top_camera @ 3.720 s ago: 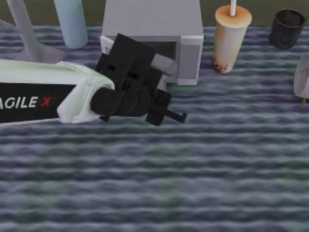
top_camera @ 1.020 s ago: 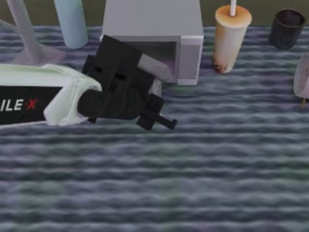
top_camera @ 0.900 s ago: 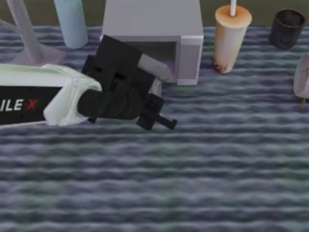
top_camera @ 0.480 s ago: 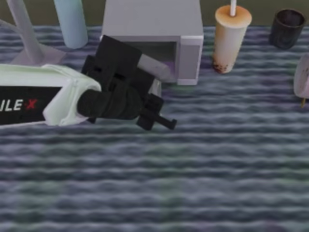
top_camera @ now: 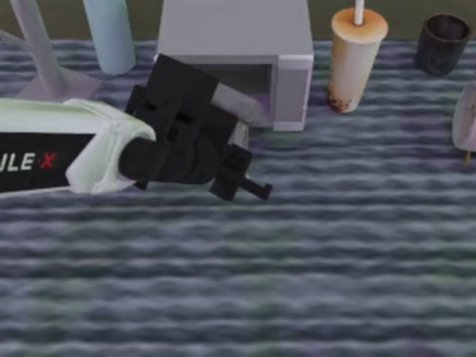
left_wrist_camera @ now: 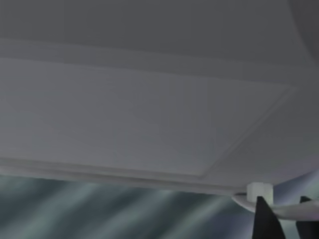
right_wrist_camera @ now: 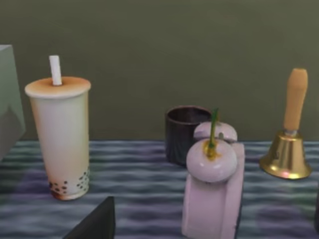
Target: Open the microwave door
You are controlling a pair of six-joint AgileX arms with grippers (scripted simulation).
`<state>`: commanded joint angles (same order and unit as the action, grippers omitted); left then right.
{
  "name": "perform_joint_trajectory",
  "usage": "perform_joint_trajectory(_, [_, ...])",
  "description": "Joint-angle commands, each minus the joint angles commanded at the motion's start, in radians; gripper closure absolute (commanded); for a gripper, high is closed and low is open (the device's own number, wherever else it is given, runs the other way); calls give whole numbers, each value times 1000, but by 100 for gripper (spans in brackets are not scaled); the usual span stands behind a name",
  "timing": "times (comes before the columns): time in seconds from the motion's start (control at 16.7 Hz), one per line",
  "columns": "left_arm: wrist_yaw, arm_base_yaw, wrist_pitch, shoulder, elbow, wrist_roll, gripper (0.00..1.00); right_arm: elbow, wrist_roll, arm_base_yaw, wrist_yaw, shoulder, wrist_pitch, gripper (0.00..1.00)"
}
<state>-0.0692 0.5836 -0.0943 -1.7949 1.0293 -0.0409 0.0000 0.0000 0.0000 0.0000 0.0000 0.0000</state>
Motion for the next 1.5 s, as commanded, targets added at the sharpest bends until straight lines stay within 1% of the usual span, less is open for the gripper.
perform_joint_trajectory(0.24, [-11,6,-1,0,-1,3,100,0,0,0,0,0,0,0])
perform_joint_trajectory(0.6, [-45,-23,-1,20,-24,-53,100,0,0,0,0,0,0,0])
perform_joint_trajectory(1.5, [-45,-23,-1,20,-24,-53,100,0,0,0,0,0,0,0])
